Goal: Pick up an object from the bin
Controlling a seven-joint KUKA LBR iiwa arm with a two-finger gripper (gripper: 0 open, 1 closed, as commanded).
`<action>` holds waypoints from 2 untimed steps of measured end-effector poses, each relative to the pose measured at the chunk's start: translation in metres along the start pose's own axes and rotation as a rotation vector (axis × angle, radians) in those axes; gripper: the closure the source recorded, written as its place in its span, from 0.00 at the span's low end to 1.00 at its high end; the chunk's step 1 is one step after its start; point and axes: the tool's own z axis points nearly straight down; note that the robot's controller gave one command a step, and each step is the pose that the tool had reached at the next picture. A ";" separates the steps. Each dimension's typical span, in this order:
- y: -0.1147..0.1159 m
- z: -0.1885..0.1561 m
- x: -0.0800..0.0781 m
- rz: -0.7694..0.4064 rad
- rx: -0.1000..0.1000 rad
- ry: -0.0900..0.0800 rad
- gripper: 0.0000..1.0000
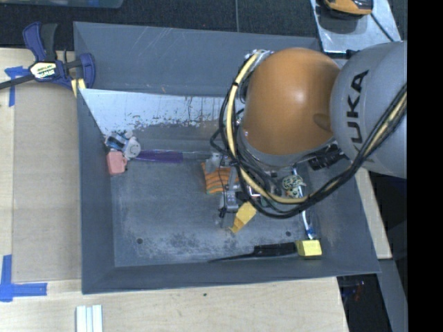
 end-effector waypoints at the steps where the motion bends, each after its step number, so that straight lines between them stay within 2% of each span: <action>1: 0.000 -0.004 -0.002 0.003 -0.002 -0.008 0.00; 2: 0.020 0.076 -0.051 0.077 -0.004 -0.013 0.00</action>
Offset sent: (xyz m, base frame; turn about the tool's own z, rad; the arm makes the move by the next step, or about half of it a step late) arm 0.1004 0.0422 -0.1732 0.1599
